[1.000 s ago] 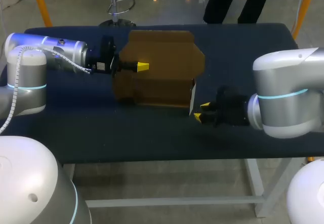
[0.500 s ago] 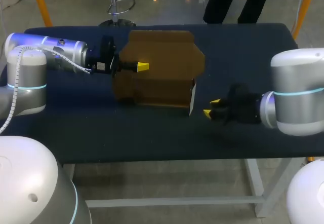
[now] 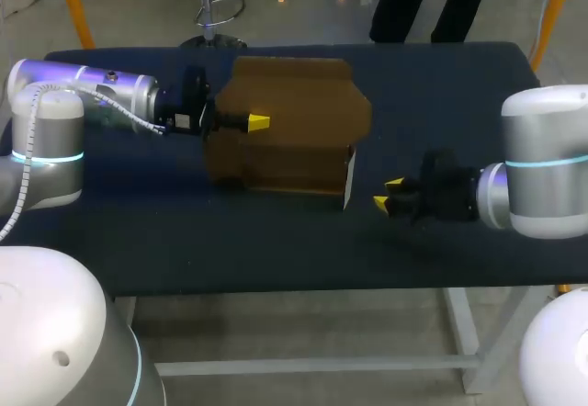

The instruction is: Assemble the packaging by folding the flat box into shape, placing the metal phone stand inside, and closing the box properly

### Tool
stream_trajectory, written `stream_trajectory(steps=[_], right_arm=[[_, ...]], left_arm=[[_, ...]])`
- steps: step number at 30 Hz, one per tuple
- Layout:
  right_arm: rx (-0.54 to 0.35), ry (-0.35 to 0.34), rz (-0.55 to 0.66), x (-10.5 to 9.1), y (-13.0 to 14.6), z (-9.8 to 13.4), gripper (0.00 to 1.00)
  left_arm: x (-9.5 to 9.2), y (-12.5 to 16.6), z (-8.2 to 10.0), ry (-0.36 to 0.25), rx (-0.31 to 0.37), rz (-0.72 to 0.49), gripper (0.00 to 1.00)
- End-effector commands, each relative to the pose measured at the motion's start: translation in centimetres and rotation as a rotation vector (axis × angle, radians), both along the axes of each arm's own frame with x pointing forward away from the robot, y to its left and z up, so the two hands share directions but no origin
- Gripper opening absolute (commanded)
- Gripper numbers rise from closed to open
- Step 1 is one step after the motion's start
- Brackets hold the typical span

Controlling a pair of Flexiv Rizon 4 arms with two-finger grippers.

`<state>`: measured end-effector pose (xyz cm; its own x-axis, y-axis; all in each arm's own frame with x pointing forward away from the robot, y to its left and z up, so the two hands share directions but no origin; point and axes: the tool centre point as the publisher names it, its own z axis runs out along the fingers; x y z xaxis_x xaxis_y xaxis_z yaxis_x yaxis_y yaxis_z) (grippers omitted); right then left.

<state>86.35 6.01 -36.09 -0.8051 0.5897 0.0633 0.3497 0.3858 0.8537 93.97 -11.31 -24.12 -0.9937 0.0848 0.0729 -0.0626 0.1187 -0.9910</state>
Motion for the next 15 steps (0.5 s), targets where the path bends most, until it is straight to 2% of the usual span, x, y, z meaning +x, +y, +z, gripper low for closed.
stream_trajectory(steps=[1,8,15], right_arm=[[-0.003,0.003,0.001,0.2,0.2,-0.1,0.49],[0.005,0.004,0.0,0.7,0.5,-0.2,0.5],[0.024,-0.004,0.003,2.1,0.8,-0.3,0.5]], left_arm=[[0.1,0.4,-0.6,-0.001,-0.002,-0.003,0.0],[0.0,0.5,-0.6,-0.001,0.0,-0.003,0.0],[0.0,0.5,-0.6,-0.001,0.0,-0.003,0.0]])
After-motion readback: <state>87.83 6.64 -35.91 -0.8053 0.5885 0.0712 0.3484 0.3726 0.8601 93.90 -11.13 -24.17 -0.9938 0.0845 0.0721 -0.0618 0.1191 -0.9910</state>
